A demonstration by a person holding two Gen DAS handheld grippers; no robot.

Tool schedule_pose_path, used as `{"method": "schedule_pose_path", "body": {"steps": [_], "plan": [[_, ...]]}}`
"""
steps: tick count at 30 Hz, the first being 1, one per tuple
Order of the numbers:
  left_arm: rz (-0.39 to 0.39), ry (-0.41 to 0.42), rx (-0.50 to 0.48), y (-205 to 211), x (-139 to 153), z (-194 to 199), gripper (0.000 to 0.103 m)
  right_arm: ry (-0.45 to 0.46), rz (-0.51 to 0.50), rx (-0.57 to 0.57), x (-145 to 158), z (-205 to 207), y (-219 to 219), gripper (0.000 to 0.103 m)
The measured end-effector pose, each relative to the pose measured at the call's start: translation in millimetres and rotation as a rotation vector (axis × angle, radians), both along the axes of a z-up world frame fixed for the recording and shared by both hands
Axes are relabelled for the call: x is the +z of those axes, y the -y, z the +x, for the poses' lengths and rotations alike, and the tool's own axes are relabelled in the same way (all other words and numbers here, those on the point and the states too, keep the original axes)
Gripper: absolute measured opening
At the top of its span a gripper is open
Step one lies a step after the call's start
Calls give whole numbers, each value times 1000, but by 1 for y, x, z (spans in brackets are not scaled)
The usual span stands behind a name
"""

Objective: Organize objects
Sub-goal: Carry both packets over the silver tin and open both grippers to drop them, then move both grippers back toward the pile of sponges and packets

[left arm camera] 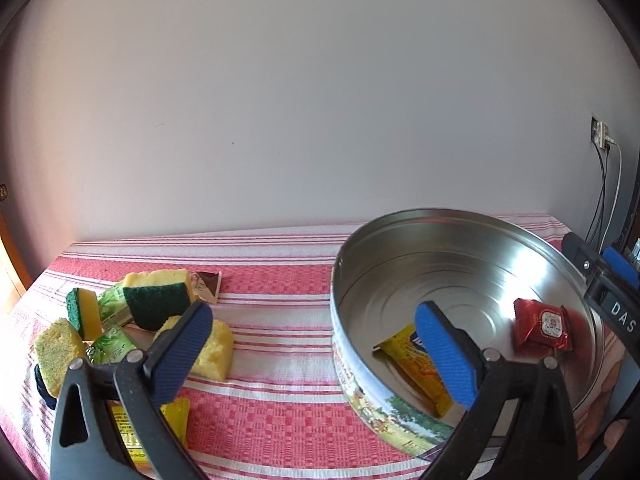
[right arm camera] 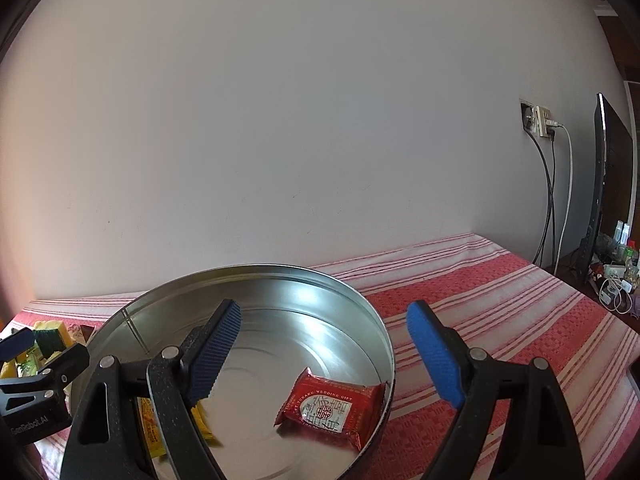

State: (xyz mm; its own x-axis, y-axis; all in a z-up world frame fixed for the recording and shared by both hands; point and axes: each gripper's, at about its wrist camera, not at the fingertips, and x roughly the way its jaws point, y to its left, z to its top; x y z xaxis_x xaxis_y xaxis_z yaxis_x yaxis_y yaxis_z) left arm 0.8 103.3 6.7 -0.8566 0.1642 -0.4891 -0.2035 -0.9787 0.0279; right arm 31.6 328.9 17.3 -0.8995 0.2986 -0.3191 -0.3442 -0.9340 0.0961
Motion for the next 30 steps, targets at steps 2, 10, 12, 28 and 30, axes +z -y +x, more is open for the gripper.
{"method": "schedule_pose_path", "body": {"steps": [2,10,12,28,30], "plan": [[-10,1,7,4,-3,-1,103,-11,-4,-11,0,3,0,87],[-35,9,33,21,-8,9,102,-27,-7,-27,2,7,5,87],[-46,14,38,27,-9,9,102,-28,4,-26,2,8,8,87],[7,69,79,80,-13,3,102,4,-17,86,-1,15,56,87],[11,75,90,89,-13,4,102,18,-8,117,-1,14,68,87]]}}
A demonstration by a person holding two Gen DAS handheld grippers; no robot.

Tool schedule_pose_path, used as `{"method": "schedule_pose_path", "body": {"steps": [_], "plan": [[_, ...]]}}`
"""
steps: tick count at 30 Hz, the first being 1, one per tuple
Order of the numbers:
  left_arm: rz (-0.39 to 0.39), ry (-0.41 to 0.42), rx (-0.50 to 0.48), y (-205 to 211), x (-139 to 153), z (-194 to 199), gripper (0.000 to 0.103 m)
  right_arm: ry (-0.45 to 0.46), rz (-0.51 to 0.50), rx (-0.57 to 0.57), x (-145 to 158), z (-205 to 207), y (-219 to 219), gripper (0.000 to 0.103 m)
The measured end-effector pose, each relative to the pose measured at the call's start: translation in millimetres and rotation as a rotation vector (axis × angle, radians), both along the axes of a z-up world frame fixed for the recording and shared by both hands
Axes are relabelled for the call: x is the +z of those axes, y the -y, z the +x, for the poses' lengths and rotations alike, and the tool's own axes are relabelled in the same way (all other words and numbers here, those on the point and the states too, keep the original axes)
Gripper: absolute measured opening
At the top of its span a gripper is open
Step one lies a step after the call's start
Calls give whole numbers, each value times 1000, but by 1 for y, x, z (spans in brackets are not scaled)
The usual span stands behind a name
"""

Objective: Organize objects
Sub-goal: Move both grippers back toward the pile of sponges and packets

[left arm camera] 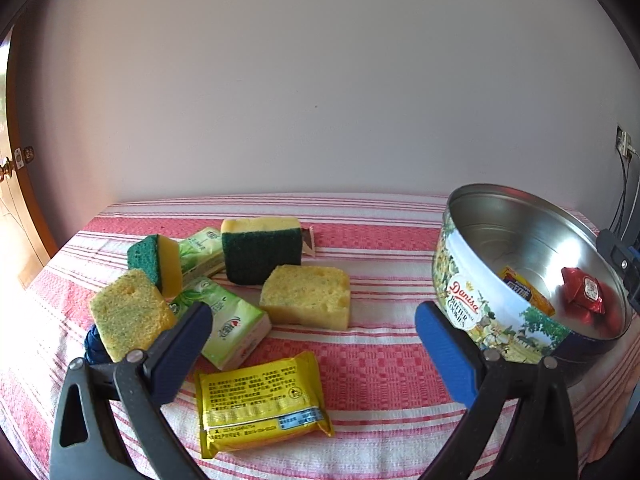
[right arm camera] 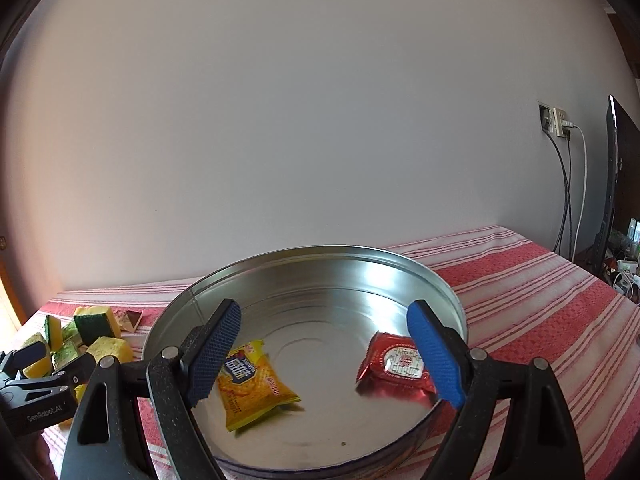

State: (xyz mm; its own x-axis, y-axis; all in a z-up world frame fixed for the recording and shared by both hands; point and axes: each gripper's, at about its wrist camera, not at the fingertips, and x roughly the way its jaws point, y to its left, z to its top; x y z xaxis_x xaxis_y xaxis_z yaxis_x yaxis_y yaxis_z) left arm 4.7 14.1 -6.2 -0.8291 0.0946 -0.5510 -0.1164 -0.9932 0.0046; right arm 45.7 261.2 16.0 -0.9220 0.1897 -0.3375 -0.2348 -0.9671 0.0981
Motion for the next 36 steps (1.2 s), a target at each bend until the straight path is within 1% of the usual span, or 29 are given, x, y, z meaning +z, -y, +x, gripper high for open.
{"method": "schedule_pose_path", "body": {"steps": [11,18,19,20,24,26,28,33,36], "plan": [[-3,20,48,58,-2,8,102,56,-18,154,-6,-8,67,87],[-31,52,47,101,-6,13,102,140,-27,302,-13,-17,117,87],[-33,63,40,109,-7,15,102,151,-23,322,-13,-18,125,90],[-35,73,35,116,-8,16,102,168,-21,344,-15,-20,133,92],[-29,105,47,148,-10,19,102,253,1,438,-24,-28,166,92],[-19,129,58,162,-13,18,102,289,37,458,-27,-29,183,92],[-14,153,70,174,-16,16,102,324,41,480,-33,-32,194,92],[-56,208,79,183,-25,6,102,444,43,506,-50,-51,221,92],[-61,229,72,182,-29,-3,102,506,47,517,-58,-57,232,92]]}}
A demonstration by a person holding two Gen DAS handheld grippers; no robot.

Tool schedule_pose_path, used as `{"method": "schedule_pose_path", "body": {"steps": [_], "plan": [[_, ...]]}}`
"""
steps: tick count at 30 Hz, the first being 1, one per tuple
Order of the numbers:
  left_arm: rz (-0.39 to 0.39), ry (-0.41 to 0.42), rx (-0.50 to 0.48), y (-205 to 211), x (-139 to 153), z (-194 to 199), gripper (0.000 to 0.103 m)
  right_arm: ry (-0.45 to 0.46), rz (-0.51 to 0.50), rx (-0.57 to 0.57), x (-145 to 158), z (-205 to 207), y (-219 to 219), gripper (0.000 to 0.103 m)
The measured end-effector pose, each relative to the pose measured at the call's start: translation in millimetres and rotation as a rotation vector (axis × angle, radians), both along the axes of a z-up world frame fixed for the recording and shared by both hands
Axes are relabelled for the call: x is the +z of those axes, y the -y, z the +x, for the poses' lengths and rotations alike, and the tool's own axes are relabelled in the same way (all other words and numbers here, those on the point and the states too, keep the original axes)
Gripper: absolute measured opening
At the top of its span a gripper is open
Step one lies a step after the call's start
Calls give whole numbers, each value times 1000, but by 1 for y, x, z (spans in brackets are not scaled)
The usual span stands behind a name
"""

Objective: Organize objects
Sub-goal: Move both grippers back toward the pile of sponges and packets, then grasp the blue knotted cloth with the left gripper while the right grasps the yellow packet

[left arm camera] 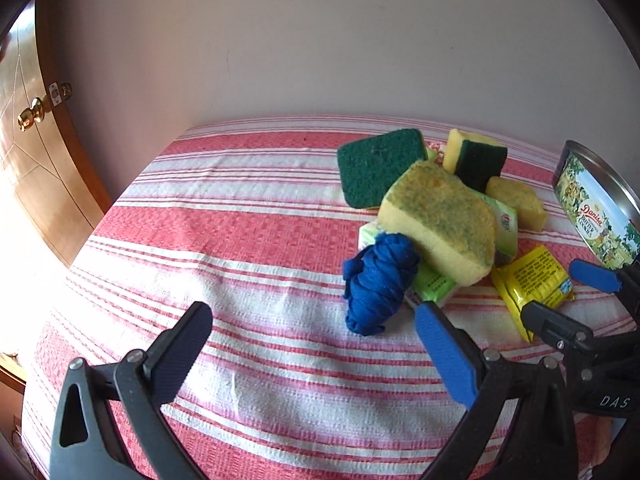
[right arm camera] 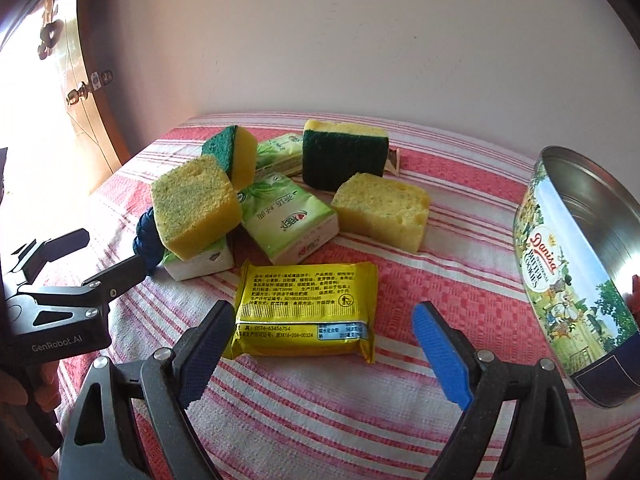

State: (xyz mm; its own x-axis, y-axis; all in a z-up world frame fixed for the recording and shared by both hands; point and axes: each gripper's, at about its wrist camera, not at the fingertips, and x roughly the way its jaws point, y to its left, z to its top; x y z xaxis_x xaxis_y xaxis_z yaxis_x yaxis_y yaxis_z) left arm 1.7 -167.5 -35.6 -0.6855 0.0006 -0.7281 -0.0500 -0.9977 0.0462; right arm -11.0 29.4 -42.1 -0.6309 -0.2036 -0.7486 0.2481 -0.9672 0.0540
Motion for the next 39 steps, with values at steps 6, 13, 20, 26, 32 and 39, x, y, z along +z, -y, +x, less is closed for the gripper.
{"method": "schedule_pose_path", "body": {"steps": [6,13,20,26,32,39], "plan": [[3,36,-4,-6,-6,-18,99,40,6,6,-7,-3,5,92],[72,86,-29,-5,-12,-27,58,39,2,11,-8,1,2,83],[94,73,-50,-10,-8,-23,33,34,-59,9,-6,3,-4,75],[131,23,6,3,-1,-2,32,5,-96,19,-1,9,-18,73],[124,-70,45,11,16,14,32,-71,-137,24,14,18,-21,72],[119,-153,5,-17,43,18,32,-239,-170,21,44,37,-36,72]]}}
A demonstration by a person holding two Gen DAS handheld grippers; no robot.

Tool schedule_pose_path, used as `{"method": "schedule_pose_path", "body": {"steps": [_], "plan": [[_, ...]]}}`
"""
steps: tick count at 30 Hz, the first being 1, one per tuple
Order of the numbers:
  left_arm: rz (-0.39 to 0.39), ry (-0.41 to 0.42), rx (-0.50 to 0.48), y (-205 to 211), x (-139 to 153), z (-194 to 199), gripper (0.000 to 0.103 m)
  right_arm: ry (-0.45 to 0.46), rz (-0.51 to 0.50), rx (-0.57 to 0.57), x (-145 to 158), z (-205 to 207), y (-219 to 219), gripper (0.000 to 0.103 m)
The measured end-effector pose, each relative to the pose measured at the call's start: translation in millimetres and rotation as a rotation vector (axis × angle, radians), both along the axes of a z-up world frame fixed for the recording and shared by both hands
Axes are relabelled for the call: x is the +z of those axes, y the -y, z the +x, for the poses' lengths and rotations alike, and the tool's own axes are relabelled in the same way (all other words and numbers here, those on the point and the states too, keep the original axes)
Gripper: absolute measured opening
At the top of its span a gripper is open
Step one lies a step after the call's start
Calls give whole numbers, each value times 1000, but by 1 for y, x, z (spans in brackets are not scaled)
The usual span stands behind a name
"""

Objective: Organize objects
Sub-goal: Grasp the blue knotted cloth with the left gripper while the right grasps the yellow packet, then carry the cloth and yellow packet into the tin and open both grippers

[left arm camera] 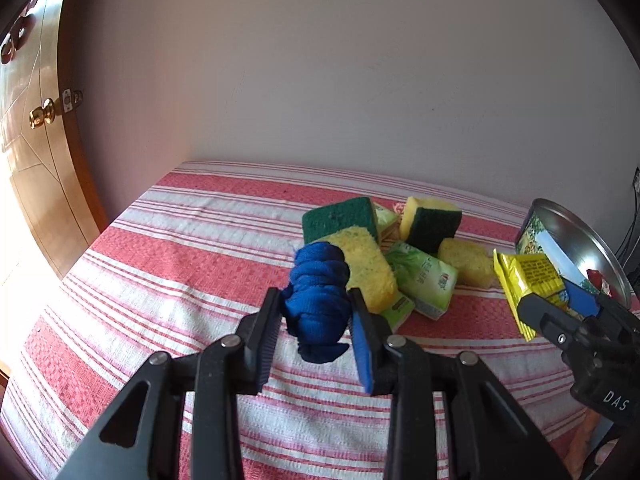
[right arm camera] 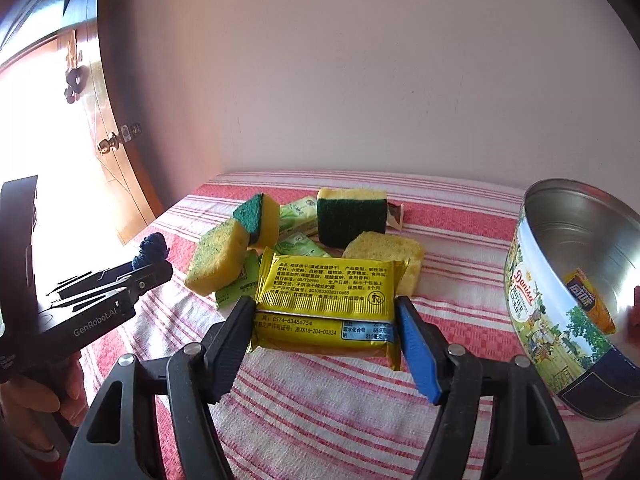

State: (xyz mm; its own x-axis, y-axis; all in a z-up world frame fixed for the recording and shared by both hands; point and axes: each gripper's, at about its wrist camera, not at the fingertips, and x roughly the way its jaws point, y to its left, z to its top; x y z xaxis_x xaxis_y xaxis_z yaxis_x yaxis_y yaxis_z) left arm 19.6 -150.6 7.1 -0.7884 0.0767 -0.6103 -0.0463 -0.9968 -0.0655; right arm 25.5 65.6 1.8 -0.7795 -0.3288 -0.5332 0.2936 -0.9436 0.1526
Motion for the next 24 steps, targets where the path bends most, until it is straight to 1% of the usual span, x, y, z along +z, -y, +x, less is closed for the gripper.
{"method": "schedule_pose_path", "body": {"steps": [2,5,8,12,18,24], "plan": [[-6,-16,-27,-15,5,1,32,-43,-23,-9,9,3,-10,72],[-16,-41,-69,-43,13,1,32,-87,-72,-29,21,8,-37,72],[-26,-70,-105,-72,20,0,32,-124,-76,-79,26,10,-60,72],[-15,-84,-153,-107,26,-6,32,-143,-83,-151,28,7,-93,72],[-24,-96,-208,-157,29,-14,32,-163,-115,-245,34,6,-138,72],[-27,-99,-247,-190,31,-23,32,-180,-102,-314,36,6,-170,72]]}}
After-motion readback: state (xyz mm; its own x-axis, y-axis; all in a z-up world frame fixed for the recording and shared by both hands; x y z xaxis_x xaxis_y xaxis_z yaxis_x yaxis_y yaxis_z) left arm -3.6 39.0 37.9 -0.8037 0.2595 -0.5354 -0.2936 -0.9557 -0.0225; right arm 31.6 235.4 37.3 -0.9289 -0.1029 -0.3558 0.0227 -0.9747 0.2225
